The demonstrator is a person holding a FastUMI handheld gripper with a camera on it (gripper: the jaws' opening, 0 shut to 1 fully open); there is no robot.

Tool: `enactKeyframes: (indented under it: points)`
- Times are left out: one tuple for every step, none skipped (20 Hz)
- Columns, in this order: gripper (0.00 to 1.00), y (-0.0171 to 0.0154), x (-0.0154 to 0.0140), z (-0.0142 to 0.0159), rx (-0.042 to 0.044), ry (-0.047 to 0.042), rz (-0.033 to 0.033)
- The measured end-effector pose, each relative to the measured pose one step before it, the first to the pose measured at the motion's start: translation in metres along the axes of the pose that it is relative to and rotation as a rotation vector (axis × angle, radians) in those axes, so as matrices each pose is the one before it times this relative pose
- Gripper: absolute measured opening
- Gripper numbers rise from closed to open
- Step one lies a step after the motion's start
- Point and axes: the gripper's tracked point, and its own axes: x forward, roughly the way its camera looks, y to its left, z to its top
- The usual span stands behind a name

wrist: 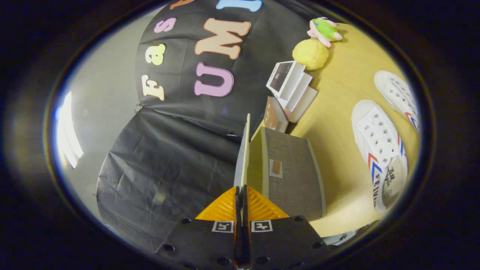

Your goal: Open the storage box then place both shoes into the box .Put the left shoe in first, then the right shoe, with the right side of both shoes facing outward in a uniform manner.

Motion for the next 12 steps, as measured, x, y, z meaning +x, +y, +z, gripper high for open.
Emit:
enactKeyframes:
  points:
    - [0.03,0.01048,0.00109,0.00152,-0.01018,0.0008,0.01172]
    - [0.03,0.01065,0.00126,0.00107,-0.01246,0.00102,0.01007]
    - [0.03,0.01157,0.0025,0.00093,-0.01478,0.00249,0.01236]
    - [0.03,0.00968,0.00208,-0.00002,-0.01088,0.00197,0.00586]
    - [0.03,0.00956,0.00313,0.00071,-0.01046,0.0037,0.00265]
    - [0.03,0.01135,0.00328,-0.00001,-0.01485,0.00098,0.00454]
    - [0.03,0.00976,0.00473,0.00164,-0.02098,-0.00177,0.00188]
    - [0.03,0.01033,0.00272,0.00011,-0.02399,-0.0035,0.00012]
    - [0.03,0.01011,0.00369,0.00153,-0.02704,-0.00917,0.00019]
    - [0.03,0.00995,0.00433,-0.00076,-0.03066,-0.00671,0.0019]
    - [0.03,0.01179,0.00472,-0.00135,-0.03167,-0.00375,0.00443]
    - [0.03,0.01179,0.00401,-0.00139,-0.02989,-0.00295,0.00614]
